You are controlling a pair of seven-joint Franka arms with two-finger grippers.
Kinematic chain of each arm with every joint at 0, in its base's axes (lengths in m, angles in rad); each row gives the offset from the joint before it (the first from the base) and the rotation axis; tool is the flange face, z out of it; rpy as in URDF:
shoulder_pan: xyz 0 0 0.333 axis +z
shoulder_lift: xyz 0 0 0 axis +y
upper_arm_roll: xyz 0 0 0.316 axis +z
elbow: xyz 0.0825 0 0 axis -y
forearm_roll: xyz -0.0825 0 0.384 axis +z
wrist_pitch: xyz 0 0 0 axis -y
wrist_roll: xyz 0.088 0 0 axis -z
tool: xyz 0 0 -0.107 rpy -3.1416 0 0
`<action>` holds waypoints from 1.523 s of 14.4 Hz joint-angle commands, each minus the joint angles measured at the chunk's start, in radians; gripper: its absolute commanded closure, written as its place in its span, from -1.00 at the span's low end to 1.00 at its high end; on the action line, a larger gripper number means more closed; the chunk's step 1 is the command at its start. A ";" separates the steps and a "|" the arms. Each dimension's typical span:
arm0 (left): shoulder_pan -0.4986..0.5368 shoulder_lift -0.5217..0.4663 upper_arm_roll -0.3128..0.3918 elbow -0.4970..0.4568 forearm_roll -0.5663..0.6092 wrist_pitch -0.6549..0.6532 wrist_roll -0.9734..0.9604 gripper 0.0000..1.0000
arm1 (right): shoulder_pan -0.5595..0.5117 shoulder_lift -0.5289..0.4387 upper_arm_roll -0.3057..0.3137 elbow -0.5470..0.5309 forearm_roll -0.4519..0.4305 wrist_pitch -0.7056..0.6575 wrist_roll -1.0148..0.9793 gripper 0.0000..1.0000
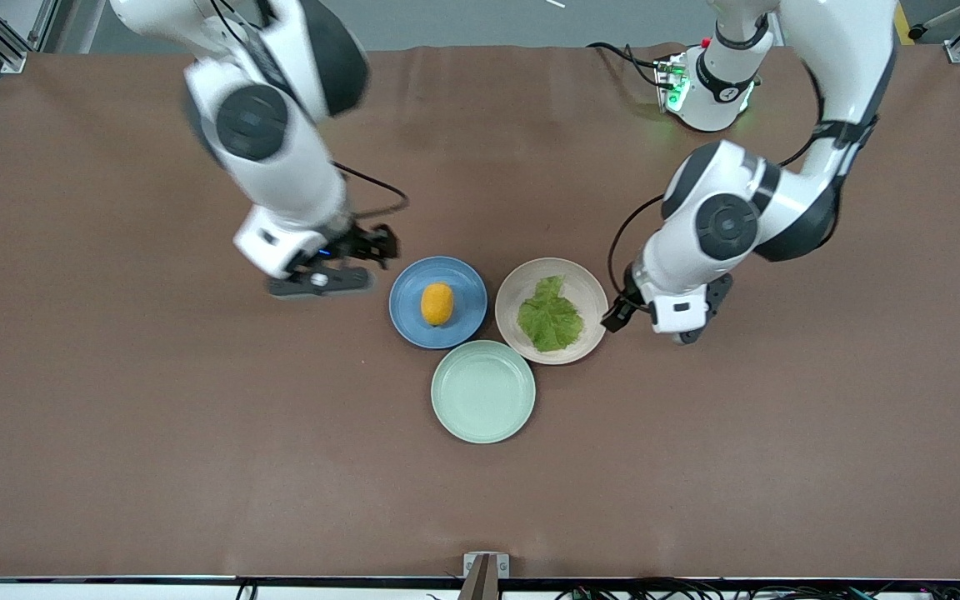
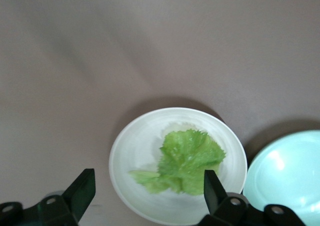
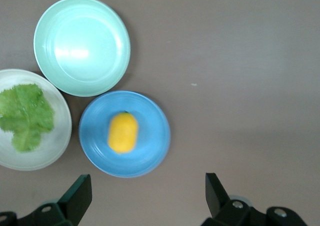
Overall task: Pick lemon and lettuce from plates
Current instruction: 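Reach the right gripper to the lemon while the left gripper reaches the lettuce, then grasp the lemon with the right gripper while the left gripper grasps the lettuce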
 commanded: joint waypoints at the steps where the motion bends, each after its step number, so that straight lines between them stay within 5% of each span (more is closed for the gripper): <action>1: -0.048 0.093 0.000 0.024 0.070 0.062 -0.231 -0.92 | 0.037 0.104 -0.012 -0.060 0.018 0.196 0.063 -1.00; 6: -0.113 0.210 0.003 0.058 0.083 0.151 -0.542 -0.70 | 0.057 0.208 -0.012 -0.186 0.029 0.450 0.083 -1.00; 14: -0.135 0.265 0.012 0.050 0.092 0.152 -0.767 -0.40 | 0.114 0.236 -0.012 -0.217 0.038 0.456 0.234 -1.00; 19: -0.132 0.280 0.012 0.050 0.136 0.152 -0.761 0.35 | 0.102 0.259 -0.012 -0.217 0.037 0.459 0.232 -1.00; 21: -0.124 0.276 0.011 0.053 0.147 0.142 -0.756 0.91 | 0.105 0.264 -0.012 -0.217 0.038 0.470 0.232 -0.57; 22: -0.123 0.270 0.012 0.055 0.147 0.139 -0.756 0.99 | 0.109 0.264 -0.012 -0.216 0.037 0.470 0.232 -0.26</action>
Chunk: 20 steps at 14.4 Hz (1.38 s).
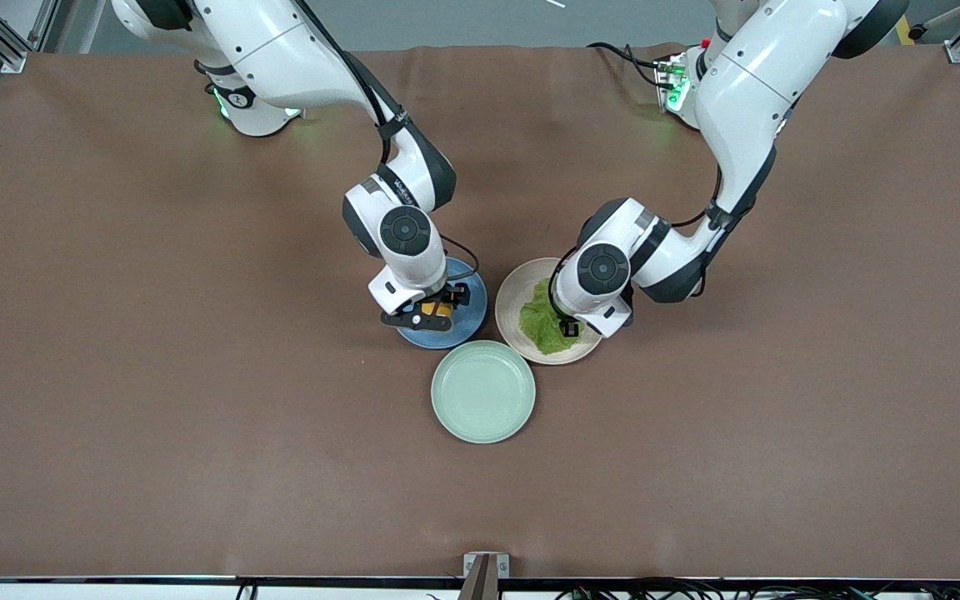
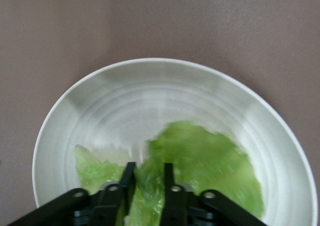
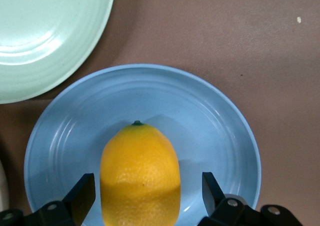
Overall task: Pick lemon and lettuce from plates
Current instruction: 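Grasp the lemon with the right gripper while the left gripper grasps the lettuce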
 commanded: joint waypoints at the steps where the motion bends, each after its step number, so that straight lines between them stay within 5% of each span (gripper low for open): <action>1: 0.002 -0.005 0.001 0.025 0.034 -0.026 -0.015 1.00 | 0.003 0.003 0.005 -0.004 0.007 0.015 0.006 0.03; 5: 0.013 -0.046 -0.001 0.077 0.107 -0.101 0.017 1.00 | 0.001 -0.021 0.005 -0.003 0.007 -0.003 0.006 0.39; 9: 0.091 -0.146 -0.002 0.076 0.126 -0.189 0.208 1.00 | -0.054 -0.231 -0.003 0.008 0.006 -0.249 -0.024 0.48; 15: 0.350 -0.236 -0.021 0.023 0.112 -0.246 0.619 1.00 | -0.380 -0.472 -0.004 0.000 0.004 -0.605 -0.442 0.48; 20: 0.553 -0.148 -0.021 0.002 0.112 -0.226 1.035 0.92 | -0.735 -0.450 -0.004 -0.040 -0.005 -0.560 -0.888 0.47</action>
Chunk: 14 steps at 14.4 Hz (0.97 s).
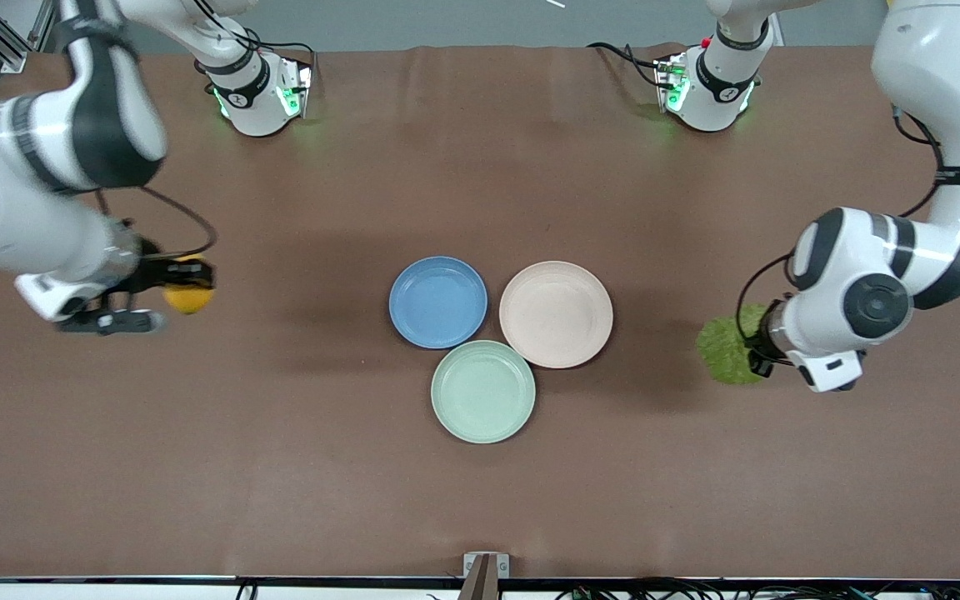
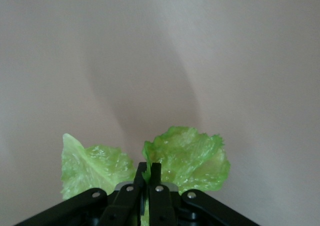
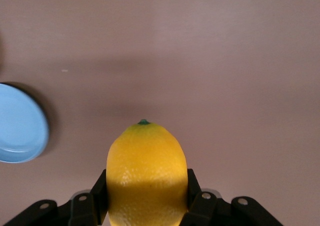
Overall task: Pick lemon and lettuce from plates
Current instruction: 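Carry the lemon off with the right gripper while the left gripper carries the lettuce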
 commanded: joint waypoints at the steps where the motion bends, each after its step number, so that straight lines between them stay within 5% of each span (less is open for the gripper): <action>1: 0.067 0.061 -0.015 -0.009 0.000 0.036 0.157 0.88 | -0.156 0.027 0.026 -0.064 -0.003 0.098 -0.183 0.47; 3: 0.097 0.098 -0.015 -0.010 0.000 0.056 0.210 0.71 | -0.203 0.041 0.025 -0.153 -0.004 0.236 -0.238 0.47; 4: 0.115 0.111 -0.015 -0.009 0.000 0.067 0.249 0.41 | -0.208 0.047 0.025 -0.210 -0.007 0.329 -0.243 0.47; 7: 0.147 0.131 -0.015 -0.007 0.002 0.108 0.295 -1.00 | -0.217 0.134 0.025 -0.258 -0.007 0.468 -0.243 0.46; 14: 0.137 -0.029 -0.055 0.051 0.006 0.027 0.496 -1.00 | -0.220 0.280 0.025 -0.258 -0.007 0.635 -0.243 0.43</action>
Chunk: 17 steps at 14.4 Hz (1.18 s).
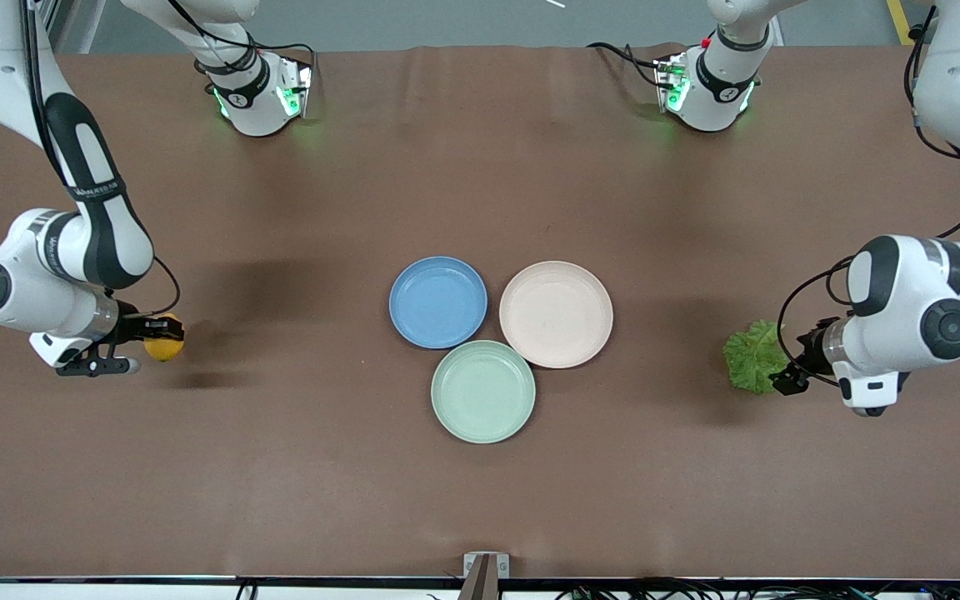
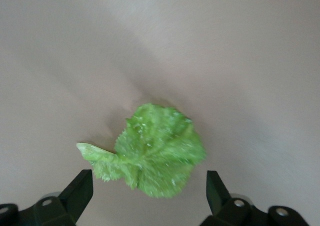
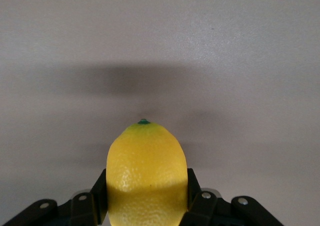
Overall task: Pick lemon and lettuce from plates
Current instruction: 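Carry the lemon off with the right gripper while the left gripper carries the lettuce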
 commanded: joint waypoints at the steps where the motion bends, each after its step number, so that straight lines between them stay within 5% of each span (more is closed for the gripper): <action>1: 0.003 -0.081 -0.010 0.037 0.002 -0.100 0.111 -1.00 | -0.012 0.025 0.012 0.000 -0.007 0.039 0.001 0.41; 3: 0.003 -0.086 -0.039 0.115 0.002 -0.207 0.157 -1.00 | -0.010 0.047 0.012 0.003 -0.006 0.062 0.002 0.38; 6: 0.008 -0.115 -0.050 0.226 0.002 -0.368 0.325 -1.00 | -0.008 0.054 0.012 0.003 -0.007 0.076 0.004 -0.12; 7: 0.008 -0.126 -0.050 0.246 0.002 -0.404 0.359 -1.00 | -0.008 0.054 0.012 0.003 -0.006 0.074 0.004 -0.42; 8: 0.008 -0.133 -0.051 0.250 0.000 -0.443 0.401 -1.00 | -0.008 0.053 0.012 0.003 -0.006 0.071 0.005 -0.92; 10: 0.008 -0.167 -0.051 0.250 0.000 -0.471 0.451 -1.00 | -0.008 0.036 0.012 0.004 -0.006 0.053 0.007 -1.00; 17: 0.008 -0.330 -0.050 0.252 -0.034 -0.531 0.566 -1.00 | 0.001 -0.286 0.020 0.010 -0.006 -0.294 0.059 -0.99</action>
